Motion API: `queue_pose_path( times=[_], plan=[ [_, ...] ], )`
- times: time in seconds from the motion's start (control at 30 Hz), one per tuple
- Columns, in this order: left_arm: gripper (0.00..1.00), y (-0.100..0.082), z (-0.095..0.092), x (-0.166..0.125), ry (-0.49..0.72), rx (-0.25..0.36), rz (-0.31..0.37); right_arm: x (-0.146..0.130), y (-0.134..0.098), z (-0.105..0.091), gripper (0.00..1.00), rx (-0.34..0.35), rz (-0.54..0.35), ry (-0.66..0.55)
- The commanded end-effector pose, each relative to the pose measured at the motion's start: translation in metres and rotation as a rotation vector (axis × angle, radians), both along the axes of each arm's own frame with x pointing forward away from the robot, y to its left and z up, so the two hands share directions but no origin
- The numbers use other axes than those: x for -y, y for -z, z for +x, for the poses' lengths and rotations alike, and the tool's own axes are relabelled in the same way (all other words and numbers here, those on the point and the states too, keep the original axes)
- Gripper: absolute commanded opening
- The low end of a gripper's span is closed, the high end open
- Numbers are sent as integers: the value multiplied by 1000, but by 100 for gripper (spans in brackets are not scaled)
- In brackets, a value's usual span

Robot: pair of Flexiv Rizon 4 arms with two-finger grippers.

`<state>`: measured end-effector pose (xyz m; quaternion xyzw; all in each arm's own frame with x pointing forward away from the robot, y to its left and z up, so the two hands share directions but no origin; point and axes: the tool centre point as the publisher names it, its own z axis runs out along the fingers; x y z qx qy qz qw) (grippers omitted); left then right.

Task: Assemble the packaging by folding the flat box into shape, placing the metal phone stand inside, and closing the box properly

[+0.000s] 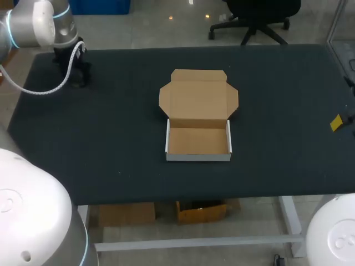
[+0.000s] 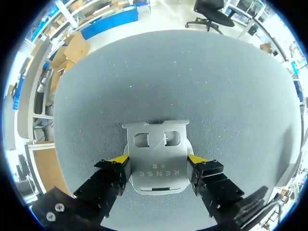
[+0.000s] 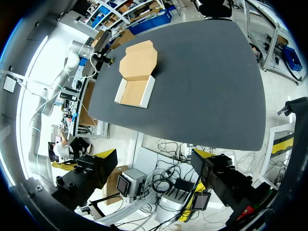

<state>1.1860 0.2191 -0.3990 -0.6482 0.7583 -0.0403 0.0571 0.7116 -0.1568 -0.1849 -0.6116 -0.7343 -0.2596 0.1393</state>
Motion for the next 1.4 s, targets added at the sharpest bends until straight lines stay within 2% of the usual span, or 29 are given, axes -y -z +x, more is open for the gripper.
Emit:
queue_pose_path(
  times=[0.03, 0.33, 0.57, 0.93, 1.4],
  plan=[
    [0, -4, -4, 0, 3, 10, -1, 0, -2, -1, 100, -1, 1, -2],
    [0, -13, -14, 3, 27, 29, 3, 0, -2, -1, 100, -1, 1, -2],
    [0, -16, -21, 4, 49, 28, 34, 0, -2, -1, 100, -1, 1, -2],
    [0, -28, -42, 7, 95, 30, 62, 0, -2, -1, 100, -1, 1, -2],
    [0, -55, -70, 23, 167, 53, 50, 0, -2, -1, 100, -1, 1, -2]
  ],
)
